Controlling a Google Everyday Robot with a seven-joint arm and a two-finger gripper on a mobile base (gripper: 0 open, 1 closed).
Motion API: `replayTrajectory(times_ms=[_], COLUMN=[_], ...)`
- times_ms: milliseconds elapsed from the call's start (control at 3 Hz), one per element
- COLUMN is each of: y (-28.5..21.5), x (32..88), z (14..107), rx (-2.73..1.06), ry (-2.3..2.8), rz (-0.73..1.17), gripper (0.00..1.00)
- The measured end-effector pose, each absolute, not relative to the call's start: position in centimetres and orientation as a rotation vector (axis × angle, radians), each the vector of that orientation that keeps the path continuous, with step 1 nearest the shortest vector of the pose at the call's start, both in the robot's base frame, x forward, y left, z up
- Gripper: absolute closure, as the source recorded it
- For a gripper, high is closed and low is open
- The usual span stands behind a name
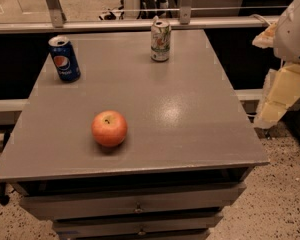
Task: Move pepsi can near apple
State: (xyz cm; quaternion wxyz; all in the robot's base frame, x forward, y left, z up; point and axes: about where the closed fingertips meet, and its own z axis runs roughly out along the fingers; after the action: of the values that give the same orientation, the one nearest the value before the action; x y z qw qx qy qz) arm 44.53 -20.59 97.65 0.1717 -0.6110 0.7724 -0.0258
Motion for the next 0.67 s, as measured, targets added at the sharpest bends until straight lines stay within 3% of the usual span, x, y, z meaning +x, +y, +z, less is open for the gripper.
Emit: replayTrajectory(times_ms=[667], y=[-9.6], x=[51.9], z=[98.3], rx=[-1.827], ry=[1.839], rz=[0.117], gripper=[0.0])
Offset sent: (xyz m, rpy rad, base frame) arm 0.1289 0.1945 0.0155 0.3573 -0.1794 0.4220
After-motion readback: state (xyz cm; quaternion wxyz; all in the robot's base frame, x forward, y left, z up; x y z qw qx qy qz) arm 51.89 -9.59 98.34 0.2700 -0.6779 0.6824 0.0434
